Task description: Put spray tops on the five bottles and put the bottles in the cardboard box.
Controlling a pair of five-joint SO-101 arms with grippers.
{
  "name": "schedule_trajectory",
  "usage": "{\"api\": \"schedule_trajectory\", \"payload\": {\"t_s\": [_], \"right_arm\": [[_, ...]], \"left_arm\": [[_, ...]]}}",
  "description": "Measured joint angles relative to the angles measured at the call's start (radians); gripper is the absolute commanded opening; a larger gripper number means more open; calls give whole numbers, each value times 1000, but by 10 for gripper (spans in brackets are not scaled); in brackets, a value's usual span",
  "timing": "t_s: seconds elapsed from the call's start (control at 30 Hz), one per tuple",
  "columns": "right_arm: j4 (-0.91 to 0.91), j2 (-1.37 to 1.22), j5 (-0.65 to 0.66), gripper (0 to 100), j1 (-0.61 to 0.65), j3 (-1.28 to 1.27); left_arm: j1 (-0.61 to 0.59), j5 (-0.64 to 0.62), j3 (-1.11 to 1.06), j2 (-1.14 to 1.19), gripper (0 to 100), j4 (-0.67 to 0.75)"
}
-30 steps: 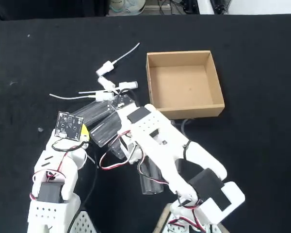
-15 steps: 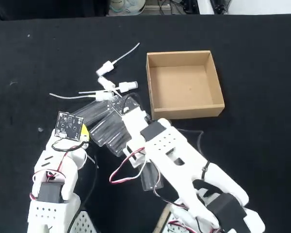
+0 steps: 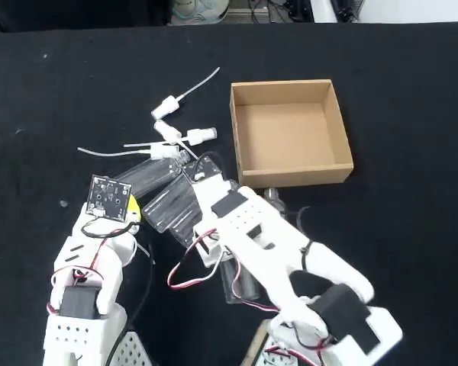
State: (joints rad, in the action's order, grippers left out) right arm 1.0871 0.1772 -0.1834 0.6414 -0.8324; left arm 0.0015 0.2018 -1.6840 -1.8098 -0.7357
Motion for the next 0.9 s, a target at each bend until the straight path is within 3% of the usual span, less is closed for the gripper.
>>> {"api": "schedule_trajectory", "payload": {"t_s": [0.1,0.4,0.67,0.8,0.9], "right_arm": [[18,0,0,8,0,35],[265,152,253,25,-41,227],[468,308,651,22,-394,365],[476,322,921,22,-643,315],[384,322,1112,28,-784,153]], "left_arm": [[0,0,0,0,32,0],[0,0,0,0,32,0],[0,0,0,0,32,0],[0,0,0,0,32,0],[0,0,0,0,32,0]]}}
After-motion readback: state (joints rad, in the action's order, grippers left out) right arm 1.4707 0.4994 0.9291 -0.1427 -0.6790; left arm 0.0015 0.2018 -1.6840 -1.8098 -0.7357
